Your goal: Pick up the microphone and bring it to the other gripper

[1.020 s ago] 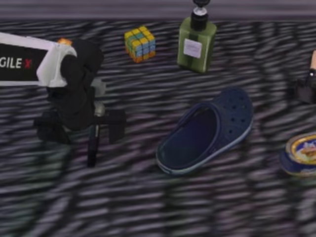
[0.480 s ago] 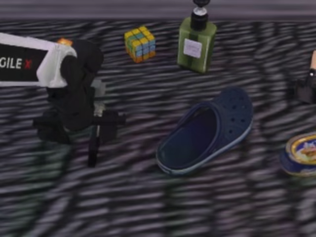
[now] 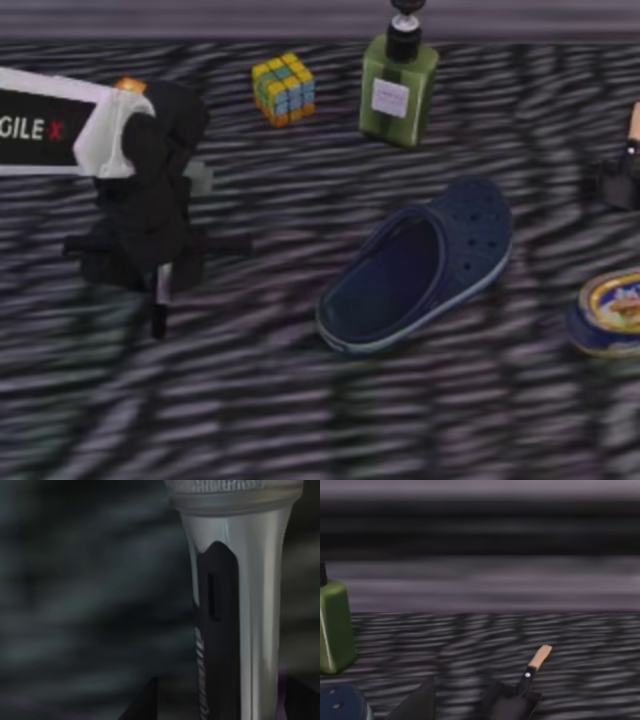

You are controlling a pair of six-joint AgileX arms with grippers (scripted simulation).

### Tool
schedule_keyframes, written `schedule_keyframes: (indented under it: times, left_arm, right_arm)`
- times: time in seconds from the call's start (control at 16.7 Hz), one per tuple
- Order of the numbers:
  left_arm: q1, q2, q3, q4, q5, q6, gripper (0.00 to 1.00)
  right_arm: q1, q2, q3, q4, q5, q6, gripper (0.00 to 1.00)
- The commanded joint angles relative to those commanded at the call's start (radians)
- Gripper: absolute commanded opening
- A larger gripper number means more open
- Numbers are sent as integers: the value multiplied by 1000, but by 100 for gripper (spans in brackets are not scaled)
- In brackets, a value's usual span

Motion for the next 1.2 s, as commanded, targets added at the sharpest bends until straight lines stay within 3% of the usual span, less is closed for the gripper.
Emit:
schedule_keyframes:
  times: [0.42,0.48,0.6,0.9,1.2]
  left_arm:
    - [0,0,0,0,0,0,0]
    - [7,-67,9,-50,-57,39,0]
    - [6,-69,6,-38,-51,43,0]
    - [10,-109,-39,168,31,87,0]
    - [24,-188,-144,586,179,164,0]
  right_arm:
    - [0,0,0,0,0,0,100]
    - [0,0,0,0,0,0,100]
    - [0,0,0,0,0,0,100]
    - [0,0,0,0,0,0,100]
    - [0,0,0,0,0,0,100]
